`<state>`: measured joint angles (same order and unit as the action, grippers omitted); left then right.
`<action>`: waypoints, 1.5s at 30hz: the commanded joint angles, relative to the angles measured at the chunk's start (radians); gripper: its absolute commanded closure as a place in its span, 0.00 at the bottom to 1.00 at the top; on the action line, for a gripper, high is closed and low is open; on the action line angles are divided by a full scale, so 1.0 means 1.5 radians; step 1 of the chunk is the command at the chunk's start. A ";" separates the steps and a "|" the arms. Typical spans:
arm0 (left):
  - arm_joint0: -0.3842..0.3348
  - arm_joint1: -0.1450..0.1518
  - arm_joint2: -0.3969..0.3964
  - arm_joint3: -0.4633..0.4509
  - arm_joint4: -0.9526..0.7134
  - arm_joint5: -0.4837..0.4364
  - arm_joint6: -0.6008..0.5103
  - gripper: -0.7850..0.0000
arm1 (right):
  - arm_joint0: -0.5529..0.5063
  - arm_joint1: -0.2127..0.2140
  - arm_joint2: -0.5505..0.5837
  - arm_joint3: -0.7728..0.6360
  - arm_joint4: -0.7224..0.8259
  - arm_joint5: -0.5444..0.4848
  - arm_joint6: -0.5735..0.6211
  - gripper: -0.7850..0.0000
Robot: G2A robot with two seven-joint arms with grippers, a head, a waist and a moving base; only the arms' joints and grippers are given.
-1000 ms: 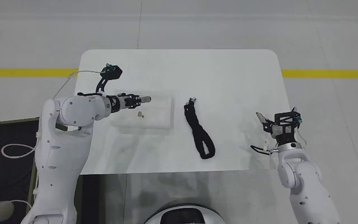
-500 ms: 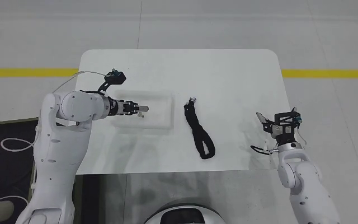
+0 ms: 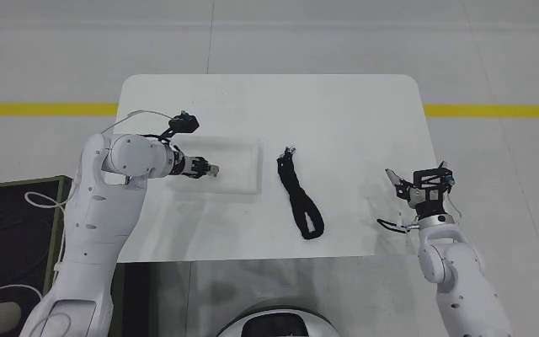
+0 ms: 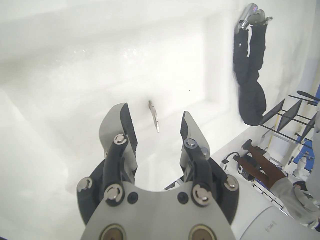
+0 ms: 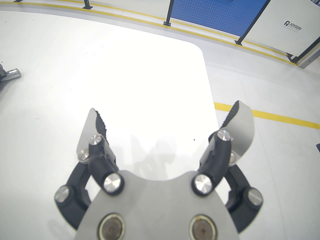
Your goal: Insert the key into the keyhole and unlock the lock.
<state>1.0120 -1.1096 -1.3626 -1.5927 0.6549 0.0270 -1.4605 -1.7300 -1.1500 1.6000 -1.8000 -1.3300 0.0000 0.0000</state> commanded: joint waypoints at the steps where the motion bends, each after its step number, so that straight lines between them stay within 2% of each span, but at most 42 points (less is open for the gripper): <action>1: -0.007 0.000 0.008 0.008 0.001 -0.003 -0.002 0.54 | 0.000 0.000 0.000 0.000 0.000 0.000 0.000 0.00; 2: -0.009 0.001 0.011 0.011 0.004 -0.003 0.000 0.55 | 0.000 0.000 0.000 0.000 0.000 0.000 0.000 0.00; 5: -0.014 0.002 0.018 0.017 0.003 -0.005 -0.003 0.64 | 0.000 0.000 0.000 0.000 0.000 0.000 0.000 0.00; 15: -0.025 0.006 0.025 0.020 -0.007 -0.010 0.000 0.66 | 0.000 0.000 0.000 0.000 0.000 0.000 0.000 0.00; 22: -0.025 0.010 0.027 0.013 -0.016 -0.012 -0.010 0.78 | 0.000 0.000 0.000 0.000 0.000 0.000 0.000 0.00; 30: -0.029 0.014 0.037 0.010 -0.008 -0.012 -0.017 0.85 | 0.000 0.000 0.000 0.000 0.000 0.000 0.000 0.00; 33: -0.030 0.015 0.039 0.011 -0.017 -0.012 -0.021 0.84 | 0.000 0.000 0.000 0.000 0.000 0.000 0.000 0.00; 35: -0.032 0.016 0.044 0.012 -0.005 -0.010 -0.024 0.89 | 0.000 0.000 0.000 0.000 0.000 0.000 0.000 0.00; 38: -0.032 0.017 0.048 0.014 -0.004 -0.008 -0.015 0.90 | 0.000 0.000 0.000 0.000 0.000 0.000 0.000 0.00; 40: -0.032 0.017 0.050 0.016 -0.007 -0.007 -0.011 1.00 | 0.000 0.000 0.000 0.000 0.000 0.000 0.000 0.00; 45: -0.035 0.019 0.056 0.014 0.000 -0.001 -0.009 1.00 | 0.000 0.000 0.000 0.000 0.000 0.000 0.000 0.00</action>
<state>0.9603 -1.0815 -1.2803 -1.5685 0.6524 0.0229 -1.4746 -1.7300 -1.1500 1.6000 -1.8000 -1.3300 0.0000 0.0000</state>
